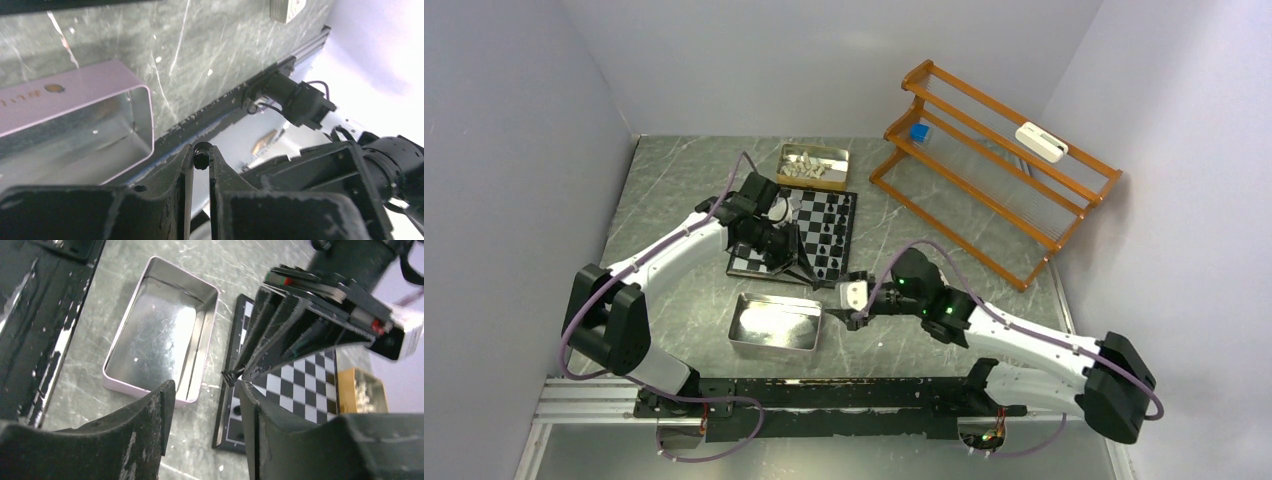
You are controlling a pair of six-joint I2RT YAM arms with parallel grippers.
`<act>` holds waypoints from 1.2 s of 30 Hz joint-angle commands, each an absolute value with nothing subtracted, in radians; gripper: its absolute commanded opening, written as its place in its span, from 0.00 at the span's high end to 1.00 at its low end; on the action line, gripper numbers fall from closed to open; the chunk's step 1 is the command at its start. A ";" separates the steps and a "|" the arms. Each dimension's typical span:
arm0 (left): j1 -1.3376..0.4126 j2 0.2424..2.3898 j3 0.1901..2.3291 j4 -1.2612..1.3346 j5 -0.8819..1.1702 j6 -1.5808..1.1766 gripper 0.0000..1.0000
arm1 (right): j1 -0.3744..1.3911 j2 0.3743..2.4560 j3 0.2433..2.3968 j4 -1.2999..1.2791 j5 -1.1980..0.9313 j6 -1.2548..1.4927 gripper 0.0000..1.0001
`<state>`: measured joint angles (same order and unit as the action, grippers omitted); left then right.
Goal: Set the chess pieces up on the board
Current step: Place the chess piece on the chessboard.
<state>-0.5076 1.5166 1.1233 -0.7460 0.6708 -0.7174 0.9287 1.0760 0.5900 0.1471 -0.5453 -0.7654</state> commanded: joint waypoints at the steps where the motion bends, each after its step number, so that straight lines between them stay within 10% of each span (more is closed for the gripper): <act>1: -0.560 1.511 1.190 -0.692 0.470 -0.665 0.89 | 0.926 0.973 0.539 0.296 -0.333 -0.370 0.41; 14: -0.859 1.489 1.167 -0.392 -0.060 -0.556 0.92 | 0.916 0.998 0.841 -0.240 0.288 0.301 0.01; 36: -0.933 1.556 0.969 -0.132 -0.345 -0.459 0.91 | 0.735 1.000 0.876 -0.439 0.164 0.652 0.00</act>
